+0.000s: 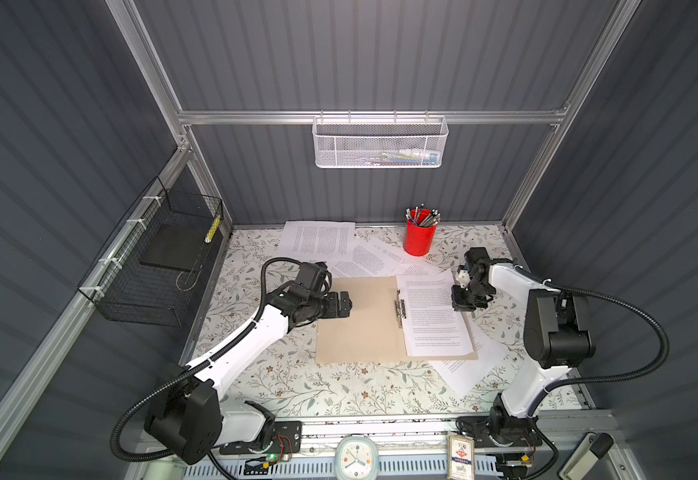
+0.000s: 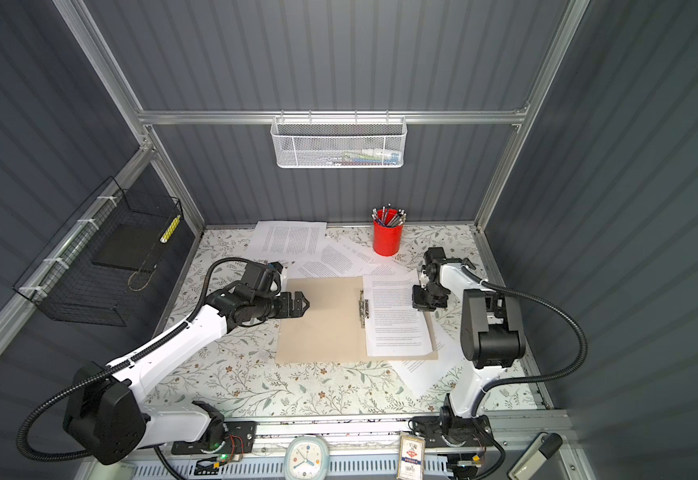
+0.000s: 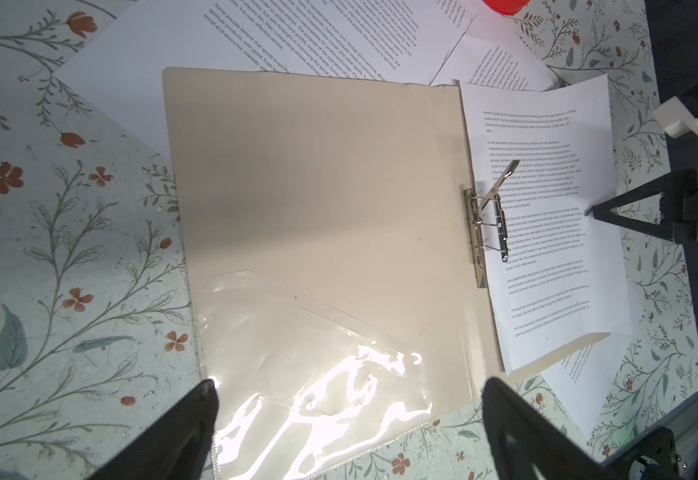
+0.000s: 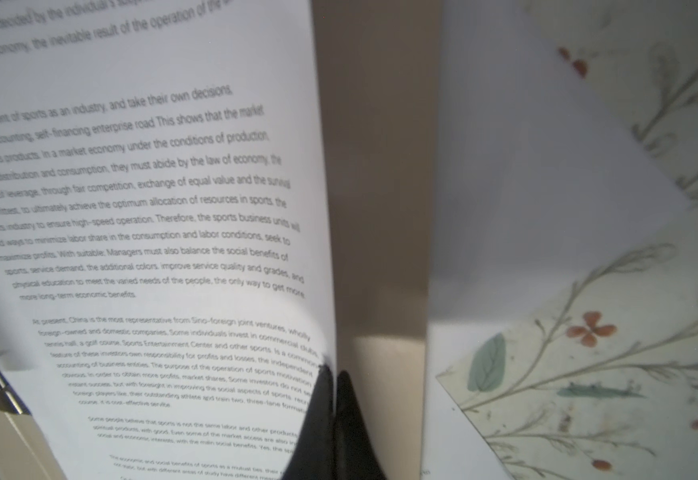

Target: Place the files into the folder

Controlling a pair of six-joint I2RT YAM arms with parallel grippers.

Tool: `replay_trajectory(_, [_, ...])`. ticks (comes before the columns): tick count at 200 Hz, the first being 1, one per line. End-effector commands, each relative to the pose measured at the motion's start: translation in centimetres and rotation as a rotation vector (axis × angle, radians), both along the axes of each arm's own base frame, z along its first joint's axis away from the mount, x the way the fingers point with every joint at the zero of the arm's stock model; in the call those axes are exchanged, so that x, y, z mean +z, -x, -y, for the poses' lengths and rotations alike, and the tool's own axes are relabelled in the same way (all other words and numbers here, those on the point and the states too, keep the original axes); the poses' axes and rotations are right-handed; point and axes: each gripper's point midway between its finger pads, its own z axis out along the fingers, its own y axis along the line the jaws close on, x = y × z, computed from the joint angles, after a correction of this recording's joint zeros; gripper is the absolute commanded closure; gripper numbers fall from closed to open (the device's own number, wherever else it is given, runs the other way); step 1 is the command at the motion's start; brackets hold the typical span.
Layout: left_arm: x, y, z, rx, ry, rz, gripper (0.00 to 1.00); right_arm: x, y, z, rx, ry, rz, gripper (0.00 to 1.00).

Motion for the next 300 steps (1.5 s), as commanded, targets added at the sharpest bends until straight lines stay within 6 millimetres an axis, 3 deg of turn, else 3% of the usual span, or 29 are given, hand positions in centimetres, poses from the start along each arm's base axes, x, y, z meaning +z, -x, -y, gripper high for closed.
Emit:
replay_trajectory(1, [-0.4, 0.3, 0.2, -0.023, -0.005, -0.013, 0.0, -0.5, 0.3, -0.7, 0.002, -0.016, -0.02, 1.0])
replay_trajectory(57, [-0.3, 0.3, 0.2, -0.023, -0.004, -0.008, 0.0, -0.6, 0.2, -1.0, 0.009, -0.017, -0.02, 0.98])
replay_trajectory(104, [-0.2, 0.3, -0.3, 0.008, -0.01, -0.011, 0.0, -0.4, 0.3, -0.8, 0.01, -0.004, -0.01, 0.85])
replay_trajectory(116, [0.1, 0.3, -0.5, 0.023, -0.008, -0.006, 0.0, -0.2, 0.3, -0.9, 0.015, -0.009, 0.0, 0.67])
replay_trajectory(131, [0.7, 0.3, -0.5, 0.027, 0.003, 0.011, 0.0, 0.1, 0.4, -0.7, 0.014, 0.004, 0.013, 0.58])
replay_trajectory(139, [1.0, 0.4, -0.4, 0.024, 0.019, 0.022, 0.0, 0.3, 0.3, -0.5, 0.011, 0.012, 0.026, 0.48])
replay_trajectory(143, [1.1, 0.5, -0.4, 0.023, 0.026, 0.026, 0.0, 0.4, 0.3, -0.4, 0.009, 0.015, 0.029, 0.4])
replay_trajectory(147, [1.2, 0.5, -0.4, 0.022, 0.03, 0.029, 0.0, 0.5, 0.3, -0.3, 0.008, 0.019, 0.034, 0.26])
replay_trajectory(149, [1.2, 0.5, -0.4, 0.022, 0.032, 0.03, 0.0, 0.6, 0.3, -0.3, 0.009, 0.019, 0.036, 0.08])
replay_trajectory(153, [1.2, 0.6, -0.4, 0.021, 0.034, 0.033, 0.0, 0.7, 0.2, -0.3, 0.009, 0.02, 0.039, 0.02])
replay_trajectory(195, [0.8, 0.9, 0.6, -0.038, 0.054, 0.007, 0.01, 3.0, -0.2, 0.8, -0.023, 0.079, 0.129, 0.01])
replay_trajectory(220, [0.2, 1.1, 2.4, -0.091, 0.094, -0.032, 0.01, 6.1, -0.8, 3.2, -0.118, 0.182, 0.28, 0.01])
replay_trajectory(234, [-0.2, 1.4, 3.9, -0.129, 0.072, -0.039, 0.0, 6.8, -0.7, 3.8, -0.191, 0.144, 0.331, 0.01])
replay_trajectory(262, [-1.7, 2.2, 8.2, -0.22, -0.004, -0.059, 0.01, 6.5, -0.6, 3.1, -0.267, -0.055, 0.399, 0.01])
replay_trajectory(300, [-4.8, 1.9, 13.4, -0.273, -0.057, -0.115, 0.08, 4.8, -0.9, 2.8, -0.304, -0.143, 0.395, 0.03])
